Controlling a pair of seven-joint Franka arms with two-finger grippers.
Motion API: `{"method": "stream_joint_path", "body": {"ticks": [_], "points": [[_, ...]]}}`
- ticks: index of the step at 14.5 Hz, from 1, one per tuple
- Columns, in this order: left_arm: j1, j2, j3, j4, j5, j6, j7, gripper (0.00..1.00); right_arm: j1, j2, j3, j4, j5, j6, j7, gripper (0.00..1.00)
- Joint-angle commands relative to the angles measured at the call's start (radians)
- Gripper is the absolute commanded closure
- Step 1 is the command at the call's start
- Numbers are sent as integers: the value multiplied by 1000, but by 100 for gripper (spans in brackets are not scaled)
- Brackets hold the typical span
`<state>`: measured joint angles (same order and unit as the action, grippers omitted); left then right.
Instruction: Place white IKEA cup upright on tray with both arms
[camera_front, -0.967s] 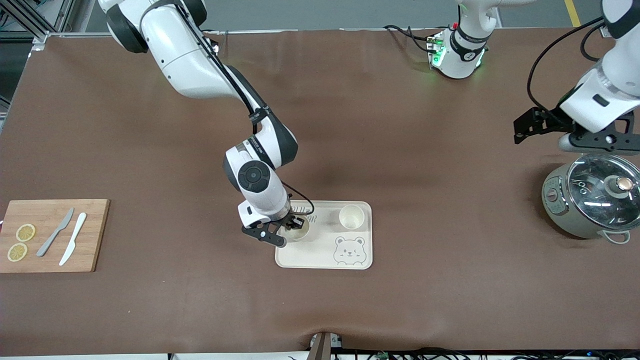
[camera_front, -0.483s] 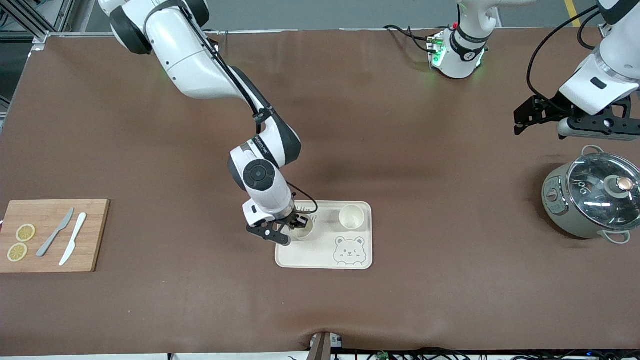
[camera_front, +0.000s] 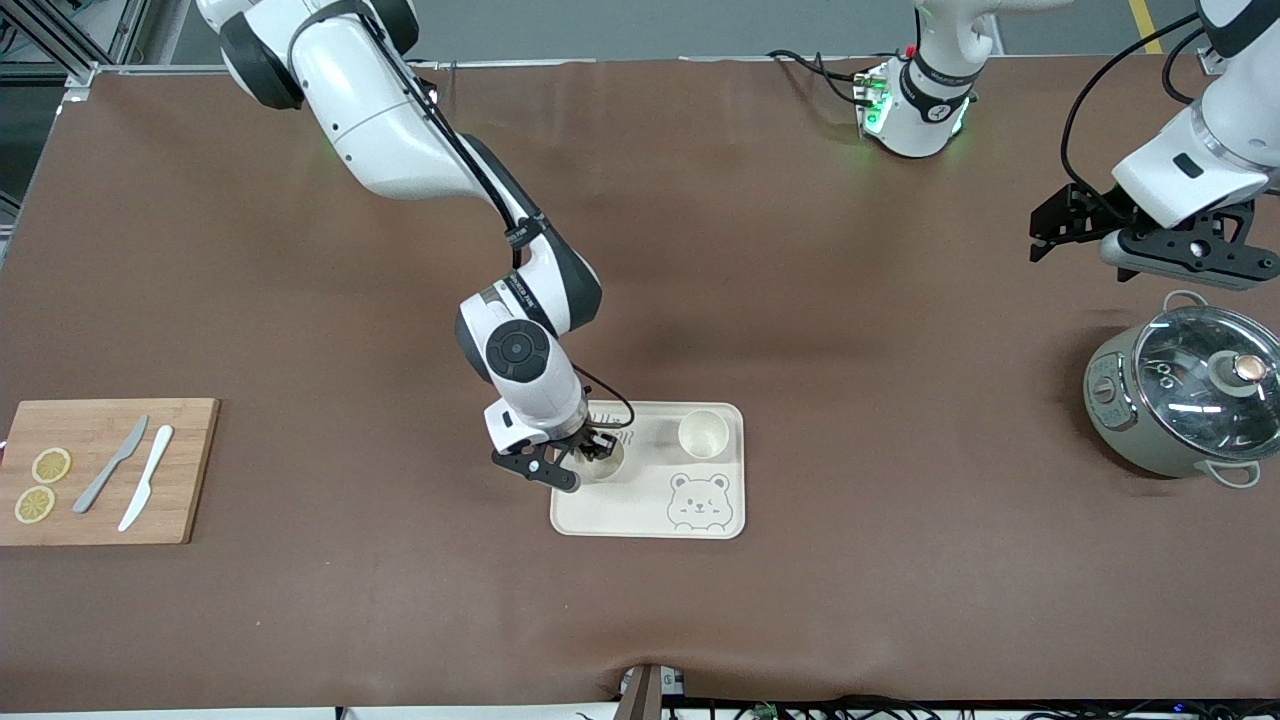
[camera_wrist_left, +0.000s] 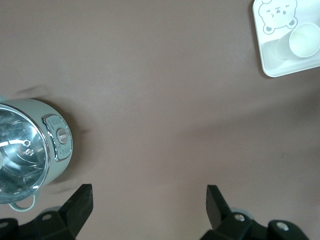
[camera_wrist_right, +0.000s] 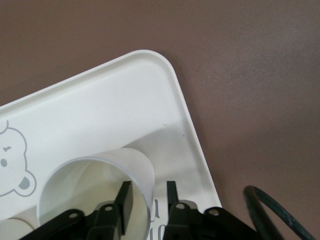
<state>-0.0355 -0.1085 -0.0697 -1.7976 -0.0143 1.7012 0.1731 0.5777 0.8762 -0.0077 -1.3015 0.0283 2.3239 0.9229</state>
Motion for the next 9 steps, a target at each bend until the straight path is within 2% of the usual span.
{"method": "stream_joint_path", "body": {"ticks": [1,6,9], "points": [[-12,15,34,21,-44,-23,6,0,2,17,-5,25,-30,2,19,0],[-14,16,47,21,-53,-29,-14,0,-9,-17,-5,25,-57,-27,-2,0],[-12,19,47,21,-52,-29,-20,0,-16,-66,-5,31,-57,-130,-39,0]]}}
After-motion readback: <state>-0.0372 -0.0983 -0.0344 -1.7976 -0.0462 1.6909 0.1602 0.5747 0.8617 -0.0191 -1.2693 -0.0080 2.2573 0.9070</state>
